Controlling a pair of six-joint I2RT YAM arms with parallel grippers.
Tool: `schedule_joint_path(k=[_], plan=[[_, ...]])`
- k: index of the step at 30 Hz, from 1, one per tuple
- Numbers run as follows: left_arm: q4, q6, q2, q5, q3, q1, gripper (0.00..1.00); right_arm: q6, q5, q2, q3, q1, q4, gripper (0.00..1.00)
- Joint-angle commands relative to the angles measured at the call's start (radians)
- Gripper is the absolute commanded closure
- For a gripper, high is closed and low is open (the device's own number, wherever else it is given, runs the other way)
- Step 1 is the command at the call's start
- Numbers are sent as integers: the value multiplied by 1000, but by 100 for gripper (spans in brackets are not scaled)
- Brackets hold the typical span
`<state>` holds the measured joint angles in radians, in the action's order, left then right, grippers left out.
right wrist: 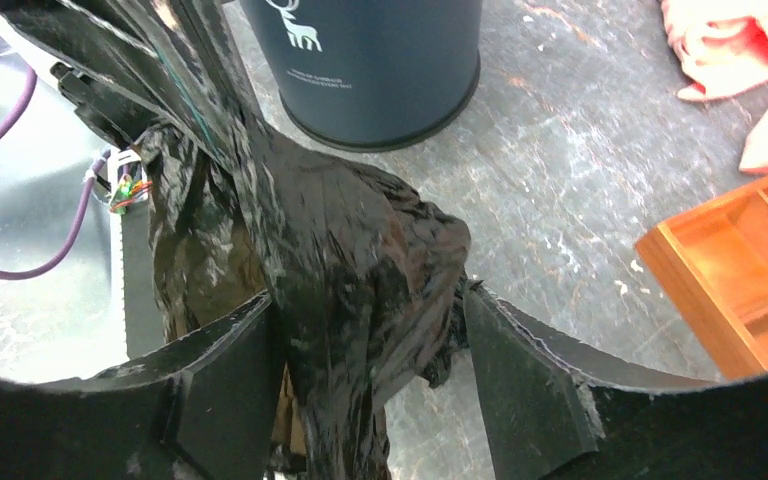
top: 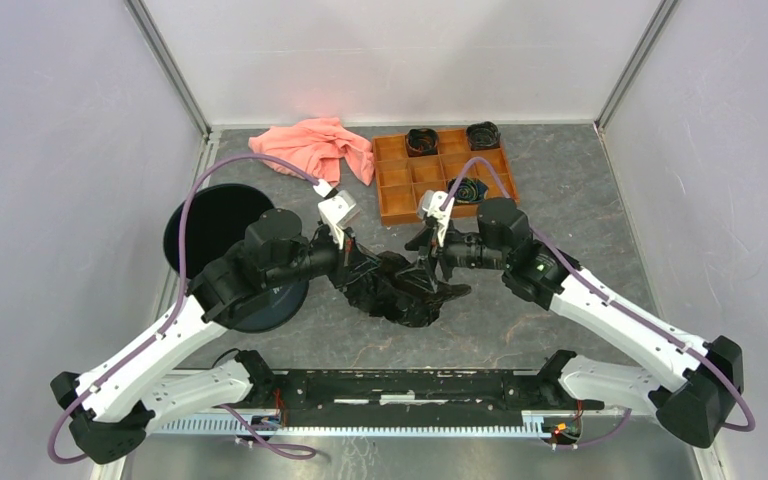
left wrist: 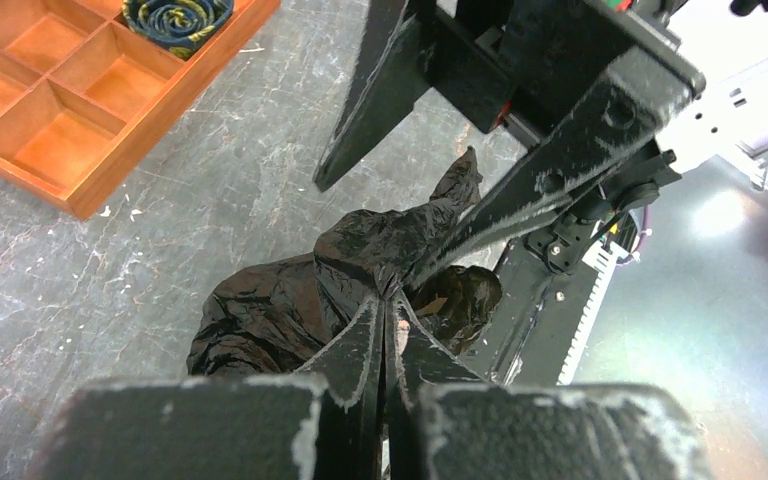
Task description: Put the trash bags into the trash bin
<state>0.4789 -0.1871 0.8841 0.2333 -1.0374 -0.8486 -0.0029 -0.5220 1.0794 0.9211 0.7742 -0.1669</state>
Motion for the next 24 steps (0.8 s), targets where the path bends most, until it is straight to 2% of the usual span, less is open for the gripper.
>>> schedule_joint_path(k=[1, 2, 4, 5, 6, 7, 9, 10, 11, 13, 16, 19, 20, 22, 24], plan=[[-33, 60, 18, 61, -56, 0, 98, 1, -2, 27, -4, 56, 118, 30], [-41, 56, 30, 62, -63, 0, 98, 22, -5, 36, -17, 68, 138, 34], [-45, 30, 61, 0, -91, 0, 98, 48, 10, 55, -13, 71, 158, 58], [-34, -13, 75, -89, -113, 0, 94, 57, 85, 56, 9, 70, 138, 70], [10, -75, 89, -227, -152, 0, 85, 77, 188, 53, 32, 67, 104, 91], [52, -140, 102, -340, -180, 0, 73, 125, 354, 45, 52, 64, 78, 100], [129, -220, 106, -457, -213, 0, 43, 207, 574, 18, 72, 60, 45, 100], [144, -244, 97, -479, -215, 0, 29, 239, 628, 3, 73, 59, 44, 100], [147, -260, 80, -487, -213, 0, 19, 281, 676, -9, 74, 58, 44, 100], [128, -288, 45, -468, -211, 0, 9, 359, 746, -23, 89, 58, 26, 100], [47, -334, 0, -363, -199, 0, 6, 442, 836, -36, 123, 59, 30, 100], [-93, -385, -10, -138, -153, 0, 6, 488, 901, -30, 183, 59, 31, 100], [-139, -415, 7, -35, -137, 0, 6, 499, 912, -20, 214, 58, 18, 100], [-206, -455, 48, 86, -112, -1, 6, 510, 922, -4, 282, 58, 6, 100], [-222, -480, 88, 126, -99, -8, 5, 516, 942, 6, 322, 58, 10, 100]])
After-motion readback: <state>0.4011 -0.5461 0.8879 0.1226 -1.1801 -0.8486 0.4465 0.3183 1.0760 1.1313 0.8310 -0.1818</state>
